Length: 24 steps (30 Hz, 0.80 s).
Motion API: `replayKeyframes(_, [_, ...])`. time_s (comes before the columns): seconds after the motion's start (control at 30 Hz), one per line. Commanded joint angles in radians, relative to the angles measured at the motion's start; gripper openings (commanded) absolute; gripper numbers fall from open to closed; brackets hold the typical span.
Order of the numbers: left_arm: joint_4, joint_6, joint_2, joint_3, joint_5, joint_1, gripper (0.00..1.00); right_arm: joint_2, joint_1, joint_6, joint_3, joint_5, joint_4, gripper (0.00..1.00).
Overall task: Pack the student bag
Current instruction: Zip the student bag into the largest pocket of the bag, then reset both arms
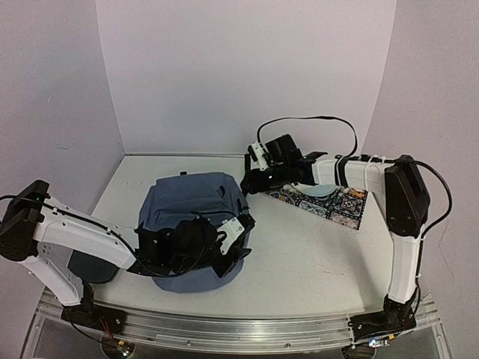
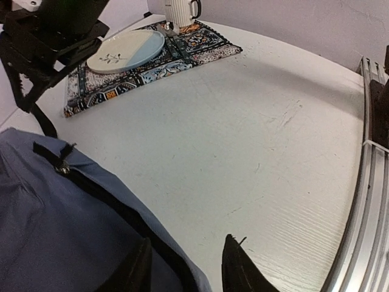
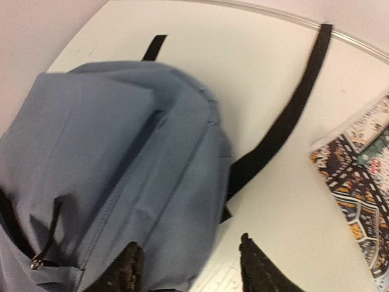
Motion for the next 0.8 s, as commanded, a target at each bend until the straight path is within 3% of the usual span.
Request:
replayKeyframes(0.0, [0.026, -0.062, -0.015, 0.099, 0.026, 0.076, 0.51, -0.150, -0.058, -0.022, -0.048, 0.116, -0.014, 0.72])
replayKeyframes(0.13, [0.022, -0.094, -0.065, 0.130, 0.000, 0.191, 0.74, -0.225, -0.111, -0.023, -0.086, 0.254, -0.064, 0.98])
replayKeyframes(0.23, [0.013, -0.102, -0.119, 0.148, -0.033, 0.295, 0.93, -0.271, -0.160, -0.038, -0.097, 0.333, -0.098, 0.98])
replayKeyframes(0.43, [-0.203, -0.210, -0.135, 0.269, 0.061, 0.668, 0.99, -0.350, -0.293, -0.032, -0.112, 0.434, -0.157, 0.98])
replayKeyframes(0.53, [-0.244, -0.258, -0.192, 0.257, 0.110, 0.851, 1.00, -0.420, -0.362, -0.027, -0.152, 0.488, -0.161, 0.98])
replayKeyframes(0.67, [-0.313, -0.342, -0.296, 0.224, 0.275, 1.162, 1.00, -0.541, -0.451, -0.029, -0.220, 0.550, -0.183, 0.98])
replayKeyframes(0.77, [-0.358, -0.332, -0.386, 0.210, 0.360, 1.334, 1.00, -0.656, -0.483, -0.075, -0.275, 0.629, -0.189, 0.98])
